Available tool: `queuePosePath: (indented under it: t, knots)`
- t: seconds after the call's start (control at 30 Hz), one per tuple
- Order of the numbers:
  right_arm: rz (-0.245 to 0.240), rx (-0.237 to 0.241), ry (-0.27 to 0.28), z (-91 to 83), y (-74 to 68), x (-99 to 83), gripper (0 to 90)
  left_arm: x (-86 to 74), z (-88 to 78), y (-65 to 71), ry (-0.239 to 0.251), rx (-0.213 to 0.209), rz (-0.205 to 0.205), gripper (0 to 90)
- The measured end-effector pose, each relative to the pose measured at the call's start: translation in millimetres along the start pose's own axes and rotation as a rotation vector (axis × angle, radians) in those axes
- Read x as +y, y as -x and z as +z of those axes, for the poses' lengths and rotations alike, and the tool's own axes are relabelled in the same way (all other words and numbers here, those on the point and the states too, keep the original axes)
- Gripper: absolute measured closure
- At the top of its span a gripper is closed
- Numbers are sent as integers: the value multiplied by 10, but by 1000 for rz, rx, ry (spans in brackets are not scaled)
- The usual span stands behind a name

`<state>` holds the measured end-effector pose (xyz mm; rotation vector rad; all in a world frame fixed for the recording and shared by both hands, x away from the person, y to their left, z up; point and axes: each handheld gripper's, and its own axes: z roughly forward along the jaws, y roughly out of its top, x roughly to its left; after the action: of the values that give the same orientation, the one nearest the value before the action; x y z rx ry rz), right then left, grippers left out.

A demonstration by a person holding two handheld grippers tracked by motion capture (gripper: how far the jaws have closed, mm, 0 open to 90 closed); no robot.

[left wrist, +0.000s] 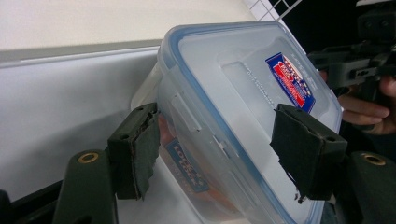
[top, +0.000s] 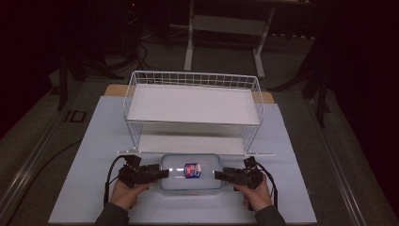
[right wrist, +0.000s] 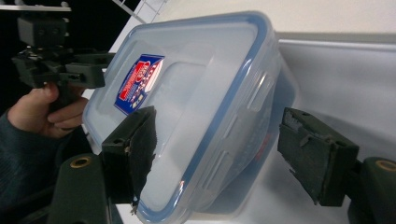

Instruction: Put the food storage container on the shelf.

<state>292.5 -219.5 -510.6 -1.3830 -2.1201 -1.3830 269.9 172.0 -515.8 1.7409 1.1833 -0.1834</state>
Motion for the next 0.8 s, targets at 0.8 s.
queuePosePath:
  t: [0.8]
  knots:
    - [99, 111, -74, 57, 108, 2, 379, -61, 55, -214, -49, -178, -223, 336]
